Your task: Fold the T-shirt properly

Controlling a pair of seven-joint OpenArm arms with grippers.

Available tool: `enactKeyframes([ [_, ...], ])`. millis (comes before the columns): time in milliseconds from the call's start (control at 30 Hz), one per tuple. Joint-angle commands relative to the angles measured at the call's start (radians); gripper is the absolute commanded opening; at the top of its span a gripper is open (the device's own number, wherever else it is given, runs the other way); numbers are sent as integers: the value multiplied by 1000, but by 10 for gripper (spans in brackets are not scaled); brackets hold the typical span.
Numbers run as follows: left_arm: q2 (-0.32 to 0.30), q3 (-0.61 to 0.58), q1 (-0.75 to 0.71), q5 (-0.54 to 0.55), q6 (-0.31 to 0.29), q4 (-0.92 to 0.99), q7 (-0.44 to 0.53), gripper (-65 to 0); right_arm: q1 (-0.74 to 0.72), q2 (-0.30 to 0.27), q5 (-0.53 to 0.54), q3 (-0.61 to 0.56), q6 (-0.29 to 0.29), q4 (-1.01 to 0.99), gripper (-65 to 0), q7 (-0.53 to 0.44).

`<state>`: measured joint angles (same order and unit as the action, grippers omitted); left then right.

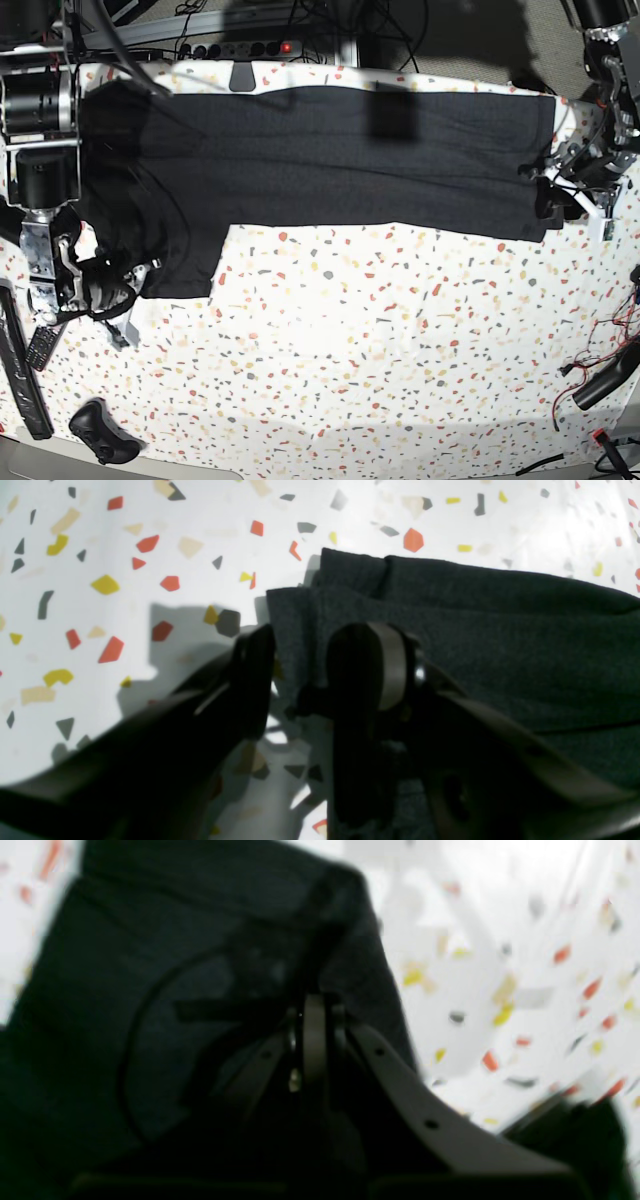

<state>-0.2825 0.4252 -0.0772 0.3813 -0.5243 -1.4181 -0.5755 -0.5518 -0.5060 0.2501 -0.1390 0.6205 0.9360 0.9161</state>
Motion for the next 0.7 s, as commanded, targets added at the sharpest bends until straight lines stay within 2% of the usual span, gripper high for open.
enactKeyframes([
  [0, -17, 6, 13, 13, 0, -20, 26, -373, -7, -26, 3, 8, 0, 61, -650, -10],
  [133, -17, 6, 11, 13, 0, -20, 26, -373, 120, -60, 13, 8, 0, 327, -650, 25],
  [300, -17, 6, 11, 13, 0, -20, 25, -373, 280, -75, 93, 24, -22, 615, -650, 136],
  [433, -17, 6, 11, 13, 0, -20, 22, -373, 423, -72, 101, 51, -45, 787, -650, 129],
  [667, -17, 6, 11, 13, 0, -20, 21, -373, 669, -68, 102, 61, -46, 1038, -650, 136],
])
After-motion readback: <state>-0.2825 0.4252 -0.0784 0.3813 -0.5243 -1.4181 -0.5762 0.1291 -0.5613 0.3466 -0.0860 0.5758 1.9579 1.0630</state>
